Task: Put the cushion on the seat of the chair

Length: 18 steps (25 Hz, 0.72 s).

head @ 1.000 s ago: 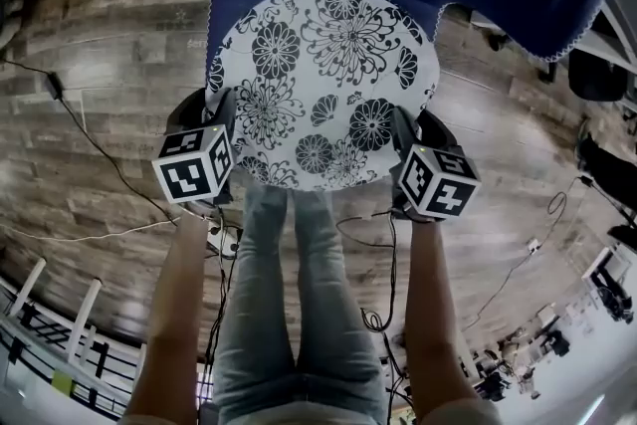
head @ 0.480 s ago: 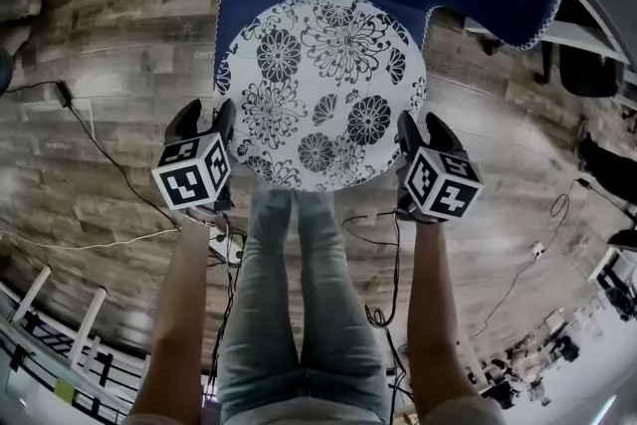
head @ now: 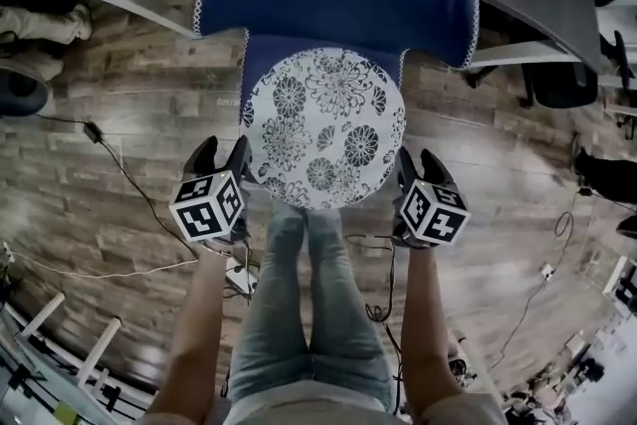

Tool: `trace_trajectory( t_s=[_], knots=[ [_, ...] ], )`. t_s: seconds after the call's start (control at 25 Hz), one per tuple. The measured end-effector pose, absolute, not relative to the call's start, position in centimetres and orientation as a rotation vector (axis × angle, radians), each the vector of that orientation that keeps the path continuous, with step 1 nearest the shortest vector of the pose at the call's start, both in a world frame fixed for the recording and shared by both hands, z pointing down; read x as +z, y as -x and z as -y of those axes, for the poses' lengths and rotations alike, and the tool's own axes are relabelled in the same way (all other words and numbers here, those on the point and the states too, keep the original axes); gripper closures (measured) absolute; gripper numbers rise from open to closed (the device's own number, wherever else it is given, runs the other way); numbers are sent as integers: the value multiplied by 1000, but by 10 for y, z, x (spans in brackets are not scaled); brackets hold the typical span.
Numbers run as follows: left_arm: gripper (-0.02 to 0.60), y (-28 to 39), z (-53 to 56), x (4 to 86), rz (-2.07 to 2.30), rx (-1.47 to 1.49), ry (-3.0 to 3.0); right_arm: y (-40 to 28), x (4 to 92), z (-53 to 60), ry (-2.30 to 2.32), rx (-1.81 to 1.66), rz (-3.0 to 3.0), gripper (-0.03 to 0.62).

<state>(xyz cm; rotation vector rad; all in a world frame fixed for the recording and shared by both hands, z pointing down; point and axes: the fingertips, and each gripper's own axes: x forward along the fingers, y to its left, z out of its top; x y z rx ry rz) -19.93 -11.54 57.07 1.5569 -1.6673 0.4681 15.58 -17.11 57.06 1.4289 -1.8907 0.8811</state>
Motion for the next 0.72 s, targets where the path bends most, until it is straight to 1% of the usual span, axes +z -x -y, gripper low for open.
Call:
trace_trajectory(
  t_s=[0.2, 0.28, 0.32, 0.4, 0.44, 0.56, 0.68, 0.72],
  knots=[
    [334, 198, 135, 482, 1717, 366, -1678, -146, 486, 188, -1515, 836, 2064, 378],
    [336, 197, 139, 437, 1750, 318, -1744, -145, 445, 190, -1541, 800, 2123, 387],
    [336, 196, 140, 413, 1769, 294, -1783, -144, 423, 191, -1551, 775, 2146, 396],
    [337, 195, 144, 364, 1815, 243, -1865, -143, 378, 193, -1567, 704, 2192, 447],
    [347, 195, 148, 338, 1842, 211, -1904, -142, 354, 196, -1577, 660, 2220, 461],
    [451, 198, 160, 262, 1934, 89, -1983, -140, 283, 206, -1631, 543, 2313, 484],
    [524, 201, 167, 200, 2007, -8, -2011, -142, 216, 209, -1710, 461, 2398, 513],
    [533, 200, 168, 184, 2016, -16, -2025, -143, 196, 208, -1735, 432, 2423, 527]
  ],
)
